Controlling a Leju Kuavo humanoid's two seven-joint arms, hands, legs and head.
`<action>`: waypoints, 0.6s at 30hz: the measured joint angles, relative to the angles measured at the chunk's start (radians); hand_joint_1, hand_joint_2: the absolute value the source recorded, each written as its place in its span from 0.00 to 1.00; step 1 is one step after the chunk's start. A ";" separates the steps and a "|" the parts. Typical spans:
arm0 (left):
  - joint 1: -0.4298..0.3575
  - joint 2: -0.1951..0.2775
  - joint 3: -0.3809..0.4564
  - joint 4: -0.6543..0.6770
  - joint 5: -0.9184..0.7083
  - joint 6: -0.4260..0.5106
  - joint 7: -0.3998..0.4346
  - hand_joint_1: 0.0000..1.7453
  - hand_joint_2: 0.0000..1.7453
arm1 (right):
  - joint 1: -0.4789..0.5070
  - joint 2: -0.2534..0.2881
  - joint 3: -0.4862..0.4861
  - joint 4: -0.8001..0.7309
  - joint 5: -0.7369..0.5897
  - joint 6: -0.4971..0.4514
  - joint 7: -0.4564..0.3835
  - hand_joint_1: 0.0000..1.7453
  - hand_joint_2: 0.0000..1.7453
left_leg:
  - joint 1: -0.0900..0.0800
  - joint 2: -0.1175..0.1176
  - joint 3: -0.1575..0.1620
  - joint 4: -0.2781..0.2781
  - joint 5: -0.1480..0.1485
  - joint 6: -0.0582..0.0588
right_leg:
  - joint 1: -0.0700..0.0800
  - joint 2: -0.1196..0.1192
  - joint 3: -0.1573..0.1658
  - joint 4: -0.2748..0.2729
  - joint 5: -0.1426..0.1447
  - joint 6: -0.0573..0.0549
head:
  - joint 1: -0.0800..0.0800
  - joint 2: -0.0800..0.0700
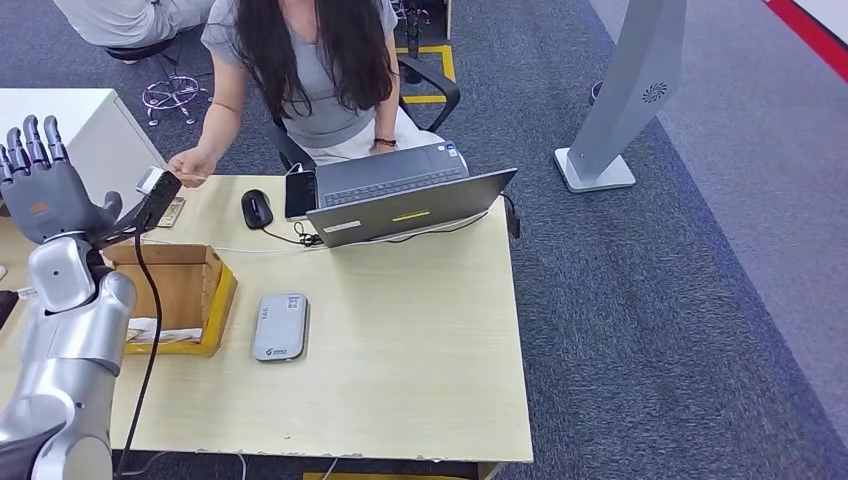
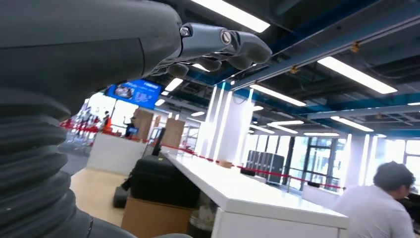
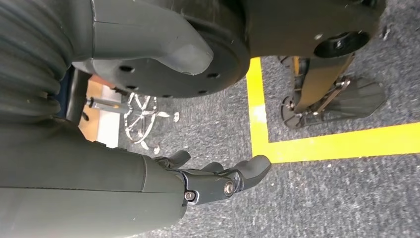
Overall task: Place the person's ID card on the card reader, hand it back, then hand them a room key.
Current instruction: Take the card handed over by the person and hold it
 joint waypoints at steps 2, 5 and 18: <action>-0.039 0.024 -0.022 0.082 0.002 0.001 0.007 0.00 1.00 | 0.000 -0.001 0.007 0.000 0.001 0.000 0.008 0.00 1.00 | 0.000 0.001 -0.001 0.000 0.000 0.000 | 0.000 0.001 -0.001 0.000 0.000 0.000 | 0.000 0.000; -0.064 0.051 -0.035 0.157 0.009 0.005 0.010 0.00 1.00 | -0.001 -0.003 0.016 0.000 0.008 -0.001 0.037 0.00 1.00 | 0.000 0.001 -0.003 0.000 -0.001 0.001 | 0.000 0.001 -0.003 0.000 0.000 0.001 | 0.000 0.000; -0.021 0.079 -0.037 0.226 0.058 0.041 -0.061 0.00 1.00 | 0.017 -0.011 0.048 0.008 0.029 -0.005 0.089 0.00 1.00 | 0.000 -0.001 -0.005 0.000 -0.001 0.001 | 0.000 -0.001 -0.004 0.000 -0.001 0.000 | 0.000 0.000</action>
